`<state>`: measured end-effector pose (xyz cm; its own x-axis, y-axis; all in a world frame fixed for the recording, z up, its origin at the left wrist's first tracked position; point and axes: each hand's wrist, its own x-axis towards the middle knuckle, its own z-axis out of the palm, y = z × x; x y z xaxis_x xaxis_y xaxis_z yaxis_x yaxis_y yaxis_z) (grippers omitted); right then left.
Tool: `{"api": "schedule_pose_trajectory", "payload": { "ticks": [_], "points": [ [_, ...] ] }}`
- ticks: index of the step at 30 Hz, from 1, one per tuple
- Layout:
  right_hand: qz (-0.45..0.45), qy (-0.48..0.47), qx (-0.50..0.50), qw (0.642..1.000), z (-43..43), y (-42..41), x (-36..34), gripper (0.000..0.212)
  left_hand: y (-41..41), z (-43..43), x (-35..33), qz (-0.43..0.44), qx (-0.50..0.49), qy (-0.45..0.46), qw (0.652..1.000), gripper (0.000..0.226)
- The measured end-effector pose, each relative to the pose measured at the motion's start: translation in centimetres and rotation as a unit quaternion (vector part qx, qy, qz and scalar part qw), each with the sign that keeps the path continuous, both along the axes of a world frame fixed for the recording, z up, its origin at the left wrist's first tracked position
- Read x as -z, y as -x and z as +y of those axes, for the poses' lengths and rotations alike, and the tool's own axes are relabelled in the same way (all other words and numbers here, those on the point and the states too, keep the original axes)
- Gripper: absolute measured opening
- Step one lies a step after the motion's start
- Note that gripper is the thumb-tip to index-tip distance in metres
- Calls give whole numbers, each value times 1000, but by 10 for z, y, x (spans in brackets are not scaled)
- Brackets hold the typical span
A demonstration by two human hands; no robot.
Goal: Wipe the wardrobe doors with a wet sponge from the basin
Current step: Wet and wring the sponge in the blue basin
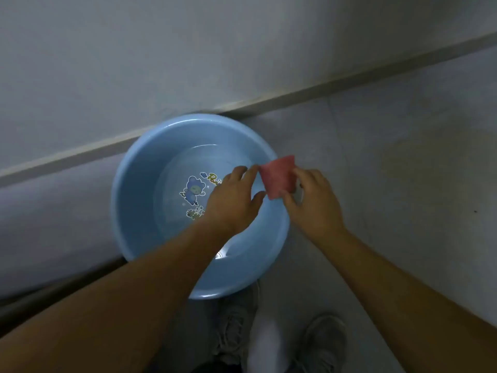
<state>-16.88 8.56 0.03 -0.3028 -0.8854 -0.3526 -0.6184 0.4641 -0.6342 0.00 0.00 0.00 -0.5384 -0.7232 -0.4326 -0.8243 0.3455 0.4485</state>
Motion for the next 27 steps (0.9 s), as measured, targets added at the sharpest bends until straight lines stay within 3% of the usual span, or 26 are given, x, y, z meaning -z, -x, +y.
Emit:
{"api": "schedule_pose_trajectory", "payload": {
  "ticks": [3, 7, 13, 17, 19, 21, 24, 27],
  "points": [
    [-14, 7, 11, 1000, -4, 2, 16, 56, 7, 0, 18, 39, -30, -24, 998, 62],
    [-56, 17, 33, 998, -4, 0, 21, 51, 20, 1, 24, 117, -149, -138, 972, 56],
    [-78, 43, 91, 992, -12, -1, 9, 13, 34, 1, 10, 205, -300, -198, 910, 10],
    [-78, 77, 92, 990, -14, -4, -2, 17, 26, 7, -9, 298, -381, -269, 833, 25],
    [-93, 107, 50, 989, -17, -8, -8, 32, 15, 6, -20, 333, -400, -297, 801, 28],
    [-151, 84, -1, 985, -26, -12, -14, 44, 0, 3, -31, 349, -408, -314, 783, 32],
    [-329, -41, 24, 943, -43, -29, -23, 28, -29, 1, -37, 357, -417, -332, 767, 28],
    [-439, -124, 64, 888, -54, -57, -14, 18, -60, -1, -26, 358, -428, -358, 749, 34]
  ]
}}
